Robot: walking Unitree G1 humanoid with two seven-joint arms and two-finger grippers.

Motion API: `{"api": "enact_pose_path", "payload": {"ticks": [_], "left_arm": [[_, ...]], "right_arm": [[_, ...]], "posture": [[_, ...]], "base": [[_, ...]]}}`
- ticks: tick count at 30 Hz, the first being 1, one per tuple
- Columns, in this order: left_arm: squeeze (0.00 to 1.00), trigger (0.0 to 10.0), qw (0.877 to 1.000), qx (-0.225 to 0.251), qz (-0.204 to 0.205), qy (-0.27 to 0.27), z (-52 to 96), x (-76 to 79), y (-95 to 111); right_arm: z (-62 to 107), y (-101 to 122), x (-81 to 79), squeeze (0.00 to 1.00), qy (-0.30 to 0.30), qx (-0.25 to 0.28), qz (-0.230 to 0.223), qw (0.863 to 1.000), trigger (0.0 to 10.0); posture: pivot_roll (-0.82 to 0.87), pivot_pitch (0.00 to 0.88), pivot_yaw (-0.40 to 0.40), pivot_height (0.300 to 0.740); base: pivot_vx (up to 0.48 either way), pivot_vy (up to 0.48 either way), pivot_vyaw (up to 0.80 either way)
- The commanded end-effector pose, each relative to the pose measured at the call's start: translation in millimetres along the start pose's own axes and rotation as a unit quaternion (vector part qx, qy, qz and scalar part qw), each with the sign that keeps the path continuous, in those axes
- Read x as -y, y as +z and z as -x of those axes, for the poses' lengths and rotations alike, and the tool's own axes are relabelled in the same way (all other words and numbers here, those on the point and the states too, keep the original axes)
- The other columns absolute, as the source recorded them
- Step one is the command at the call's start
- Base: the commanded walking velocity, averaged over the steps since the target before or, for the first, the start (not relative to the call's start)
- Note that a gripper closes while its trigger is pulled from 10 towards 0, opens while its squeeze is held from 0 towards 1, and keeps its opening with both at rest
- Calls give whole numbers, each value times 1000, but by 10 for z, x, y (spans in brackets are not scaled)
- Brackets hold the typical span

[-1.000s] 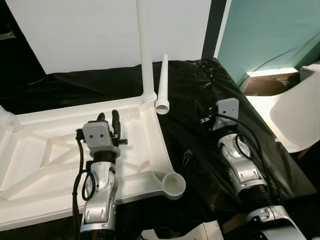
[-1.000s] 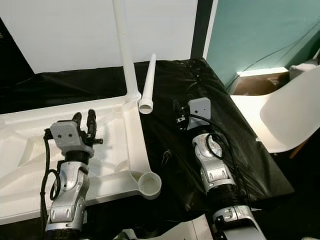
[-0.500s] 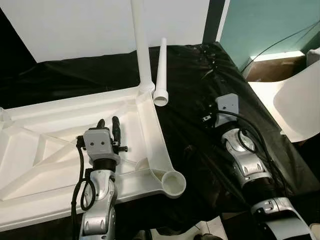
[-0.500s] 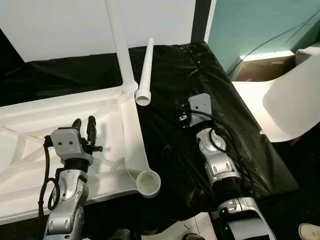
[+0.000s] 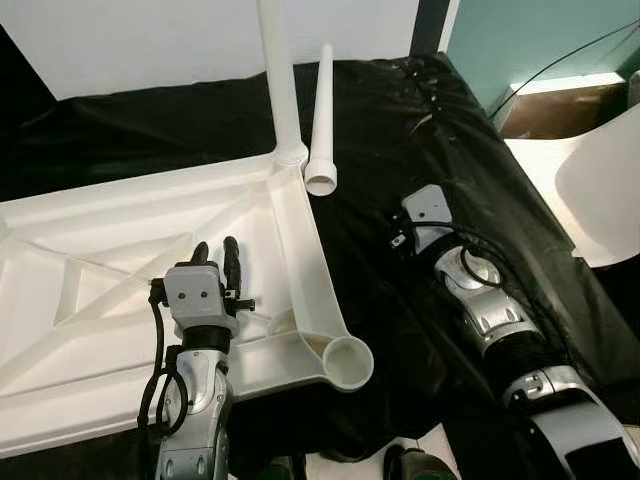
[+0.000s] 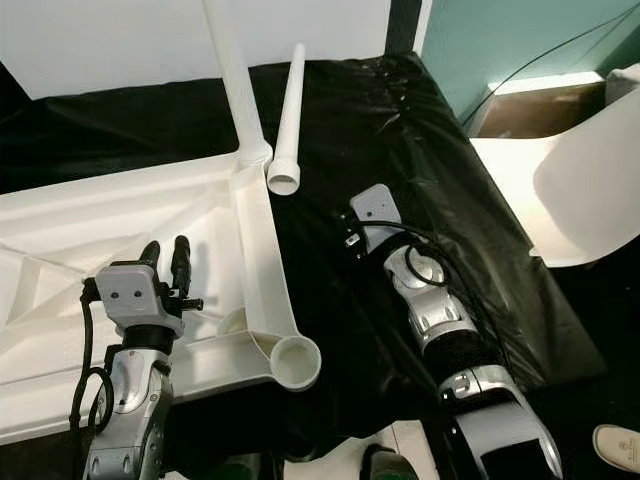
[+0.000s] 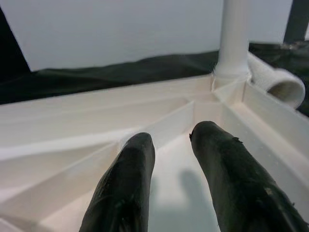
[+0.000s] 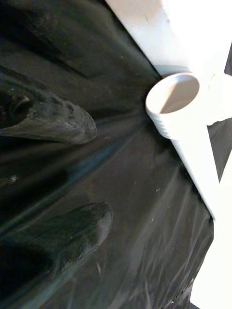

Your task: Building children table

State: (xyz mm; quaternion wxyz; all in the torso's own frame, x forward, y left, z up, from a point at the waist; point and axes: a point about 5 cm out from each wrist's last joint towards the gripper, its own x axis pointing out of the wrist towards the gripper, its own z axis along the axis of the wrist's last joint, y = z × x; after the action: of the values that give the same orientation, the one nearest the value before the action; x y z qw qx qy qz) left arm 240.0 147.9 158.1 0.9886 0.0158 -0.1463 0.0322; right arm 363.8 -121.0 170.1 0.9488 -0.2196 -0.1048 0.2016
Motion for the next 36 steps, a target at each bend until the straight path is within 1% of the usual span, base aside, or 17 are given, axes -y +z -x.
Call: {"api": "enact_pose_path", "payload": {"ticks": [1, 5, 6, 7, 8, 9, 10, 16, 17, 19, 20, 21, 22, 26, 27, 32, 36], "left_arm": [[0, 10000, 1000, -10, 0, 25, 74, -9, 2], [0, 10000, 999, -18, 11, 26, 109, -13, 3], [0, 10000, 999, -20, 12, 27, 127, -16, 5], [0, 10000, 999, -22, 10, 27, 142, -18, 9], [0, 10000, 999, -22, 10, 27, 142, -18, 9], [0, 10000, 999, -23, 8, 28, 157, -21, 17], [0, 10000, 999, -23, 6, 29, 172, -26, 28], [0, 10000, 999, -24, 2, 34, 199, -46, 52], [0, 10000, 999, -24, -1, 36, 215, -58, 63], [0, 10000, 999, -24, -1, 36, 215, -58, 63], [0, 10000, 999, -26, -4, 37, 239, -68, 71], [0, 10000, 999, -28, -11, 37, 265, -76, 82], [0, 10000, 999, -30, -15, 37, 286, -84, 92], [0, 10000, 999, -32, -17, 38, 301, -90, 98], [0, 10000, 998, -34, -19, 41, 324, -98, 108], [0, 10000, 998, -38, -23, 45, 365, -111, 123], [0, 10000, 997, -44, -30, 51, 422, -139, 152]], "right_arm": [[-35, -13, 15, 0, 15, -4, 11, 1000, 10000], [-82, 26, 30, 0, 27, 2, 25, 999, 10000], [-110, 45, 34, 0, 31, 5, 40, 999, 10000], [-136, 58, 41, 35, 34, 6, 49, 998, 10000], [-136, 58, 41, 35, 34, 6, 49, 998, 10000], [-158, 75, 45, 71, 35, 8, 59, 998, 10000], [-177, 91, 46, 78, 37, 11, 65, 997, 10000], [-213, 143, 37, 67, 39, 22, 70, 997, 10000], [-235, 170, 28, 43, 41, 28, 73, 996, 10000], [-235, 170, 28, 43, 41, 28, 73, 996, 10000], [-275, 219, 6, 0, 49, 37, 83, 995, 10000], [-326, 288, -22, 59, 61, 51, 95, 992, 10000], [-365, 347, -45, 86, 70, 61, 105, 990, 10000], [-396, 390, -60, 86, 75, 69, 111, 989, 10000], [-433, 441, -77, 47, 80, 75, 120, 987, 10000], [-497, 532, -112, 39, 85, 86, 135, 983, 10000], [-565, 645, -169, 39, 94, 102, 162, 977, 10000]], "posture": [[134, 259, 36, 740], [137, 264, 37, 740], [143, 275, 37, 740], [148, 279, 35, 740], [148, 279, 35, 740], [159, 284, 35, 740], [166, 288, 35, 740], [184, 297, 37, 740], [189, 301, 39, 740], [189, 301, 39, 740], [201, 311, 41, 740], [209, 318, 40, 740], [215, 323, 38, 740], [215, 323, 38, 740], [235, 334, 37, 740], [250, 345, 36, 740], [265, 356, 35, 740]], "base": [[0, 0, 0], [0, 0, 0], [0, 0, 0], [0, 0, 0], [0, 0, 0], [0, 0, 0], [0, 0, 0], [0, 0, 0], [0, 0, 0], [0, 0, 0], [0, 0, 0], [0, 0, 0], [0, 0, 0], [0, 0, 0], [0, 0, 0], [0, 0, 0], [0, 0, 0]]}}
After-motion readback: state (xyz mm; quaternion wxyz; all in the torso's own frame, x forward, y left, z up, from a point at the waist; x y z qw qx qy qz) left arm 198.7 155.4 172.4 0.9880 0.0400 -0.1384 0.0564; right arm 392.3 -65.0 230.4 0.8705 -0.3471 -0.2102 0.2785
